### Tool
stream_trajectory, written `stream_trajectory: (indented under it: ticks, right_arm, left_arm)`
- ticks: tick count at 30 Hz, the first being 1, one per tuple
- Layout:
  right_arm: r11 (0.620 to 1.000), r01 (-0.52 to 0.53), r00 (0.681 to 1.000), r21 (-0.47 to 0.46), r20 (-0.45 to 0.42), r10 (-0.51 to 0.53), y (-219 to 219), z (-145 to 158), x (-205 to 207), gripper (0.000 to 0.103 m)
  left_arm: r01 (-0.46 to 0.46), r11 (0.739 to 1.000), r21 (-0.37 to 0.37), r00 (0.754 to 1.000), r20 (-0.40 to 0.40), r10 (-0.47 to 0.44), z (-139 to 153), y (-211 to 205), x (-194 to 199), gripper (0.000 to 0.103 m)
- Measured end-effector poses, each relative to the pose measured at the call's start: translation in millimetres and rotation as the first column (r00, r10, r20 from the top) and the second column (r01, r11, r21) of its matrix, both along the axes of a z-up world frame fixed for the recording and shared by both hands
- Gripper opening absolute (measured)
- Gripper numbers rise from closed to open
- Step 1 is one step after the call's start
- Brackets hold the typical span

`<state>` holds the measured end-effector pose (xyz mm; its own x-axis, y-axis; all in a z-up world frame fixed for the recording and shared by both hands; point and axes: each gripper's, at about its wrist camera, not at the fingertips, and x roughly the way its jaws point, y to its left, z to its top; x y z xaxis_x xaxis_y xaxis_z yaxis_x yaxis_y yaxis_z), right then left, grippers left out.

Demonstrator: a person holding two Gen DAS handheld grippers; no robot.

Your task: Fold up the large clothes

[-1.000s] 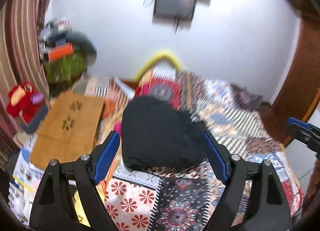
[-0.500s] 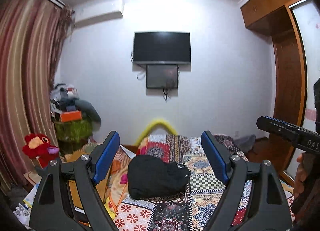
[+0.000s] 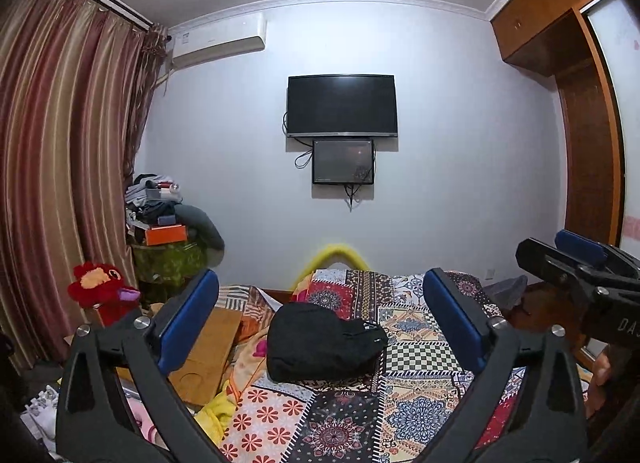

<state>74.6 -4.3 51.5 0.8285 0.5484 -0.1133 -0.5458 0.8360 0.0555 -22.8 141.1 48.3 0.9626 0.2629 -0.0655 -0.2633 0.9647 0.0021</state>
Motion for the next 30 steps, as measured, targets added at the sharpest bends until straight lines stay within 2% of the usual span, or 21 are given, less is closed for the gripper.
stream_trajectory:
  ticks: [4, 13, 30]
  right_arm:
    - [1.000, -0.005, 1.000, 0.017, -0.025, 0.005, -7, 0, 3, 0.094]
    - [1.000, 0.003, 1.000, -0.005, -0.025, -0.003, -7, -5, -3, 0.094]
    - [1.000, 0.008, 0.999, -0.011, -0.047, -0.009, -10, -7, -5, 0.094]
  left_arm:
    - [-0.014, 1.000, 0.021, 1.000, 0.000, 0.014, -1, -5, -2, 0.103]
    - [-0.025, 0.999, 0.032, 1.000, -0.003, 0.025, -4, -10, -3, 0.103]
    - [-0.017, 0.999, 0.032, 1.000, -0.019, 0.017, -7, -12, 5, 0.103]
